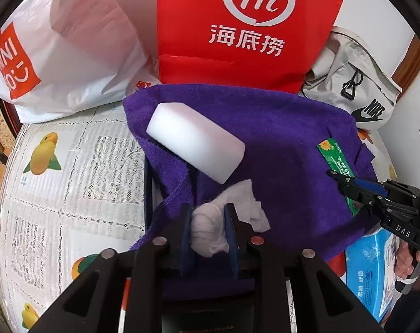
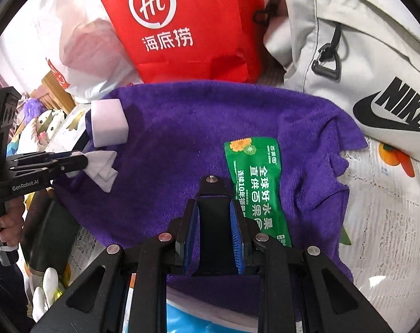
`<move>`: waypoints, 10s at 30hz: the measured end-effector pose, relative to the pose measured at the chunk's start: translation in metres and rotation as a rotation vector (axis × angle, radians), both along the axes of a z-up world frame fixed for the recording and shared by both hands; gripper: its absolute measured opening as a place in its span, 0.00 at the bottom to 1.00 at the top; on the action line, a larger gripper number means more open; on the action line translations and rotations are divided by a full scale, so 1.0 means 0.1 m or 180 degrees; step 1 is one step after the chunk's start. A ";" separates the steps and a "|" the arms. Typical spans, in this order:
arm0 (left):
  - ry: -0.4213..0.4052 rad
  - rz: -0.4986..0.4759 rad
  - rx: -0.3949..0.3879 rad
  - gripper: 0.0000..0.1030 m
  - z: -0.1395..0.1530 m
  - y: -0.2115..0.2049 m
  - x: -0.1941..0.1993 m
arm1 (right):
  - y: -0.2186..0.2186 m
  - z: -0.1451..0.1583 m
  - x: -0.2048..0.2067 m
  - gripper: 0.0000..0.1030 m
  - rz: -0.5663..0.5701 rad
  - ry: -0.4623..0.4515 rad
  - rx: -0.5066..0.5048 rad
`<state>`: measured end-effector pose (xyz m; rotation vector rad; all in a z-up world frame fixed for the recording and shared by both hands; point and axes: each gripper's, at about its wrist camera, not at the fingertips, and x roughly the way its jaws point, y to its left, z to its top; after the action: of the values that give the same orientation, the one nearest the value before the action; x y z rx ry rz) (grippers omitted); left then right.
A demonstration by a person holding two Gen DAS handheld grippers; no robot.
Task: Organize soft objects
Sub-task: 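Carry the white tissue with the left gripper onto the purple towel and release, then reach the right gripper down and close it on the black watch strap, then lift the black strap with the right gripper while the left grasps the green wipes packet, then carry the strap with the right gripper while the left carries the green packet over the purple towel, then open the right gripper over the towel while the left releases the green packet onto it, then grasp the white glove with mint cuff by its fingers with the right gripper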
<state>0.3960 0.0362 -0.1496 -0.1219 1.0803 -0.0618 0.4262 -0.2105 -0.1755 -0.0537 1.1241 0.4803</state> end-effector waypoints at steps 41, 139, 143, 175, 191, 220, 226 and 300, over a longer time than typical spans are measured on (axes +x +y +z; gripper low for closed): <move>-0.0293 0.0183 -0.0156 0.55 0.45 0.31 -1.99 | 0.61 0.65 -2.70 0.29 0.0713 -0.0679 0.0055; -0.0260 -0.0029 0.0063 0.49 -0.16 0.05 -2.59 | -0.53 0.33 -3.21 0.20 -0.0367 -0.0347 0.0276; -0.0333 0.0035 0.0040 0.49 -0.03 0.14 -2.68 | -0.56 0.38 -3.23 0.20 -0.0420 -0.0381 0.0282; -0.0700 0.0075 -0.0027 0.49 0.80 0.10 -2.07 | -0.49 1.26 -2.37 0.20 -0.0510 -0.0962 0.0384; -0.0558 -0.0041 -0.0027 0.49 0.72 -0.10 -1.12 | -0.48 1.16 -1.30 0.20 -0.0554 -0.1005 0.0408; 0.0048 -0.0280 0.0008 0.50 0.01 -0.45 -0.04 | -0.38 0.43 -0.19 0.20 -0.0437 -0.0560 0.0043; 0.0095 -0.0342 0.0049 0.52 -0.06 -0.54 -0.01 | -0.39 0.31 -0.11 0.20 -0.0436 -0.0468 0.0031; 0.0030 0.0199 -0.0417 0.72 -0.06 0.38 -2.31 | 0.57 0.64 -2.68 0.16 0.0259 -0.0664 0.0560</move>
<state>0.1648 0.0739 -0.1554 -0.2741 1.0810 -0.0757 0.1579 -0.1538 -0.1115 0.0042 0.8747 0.6301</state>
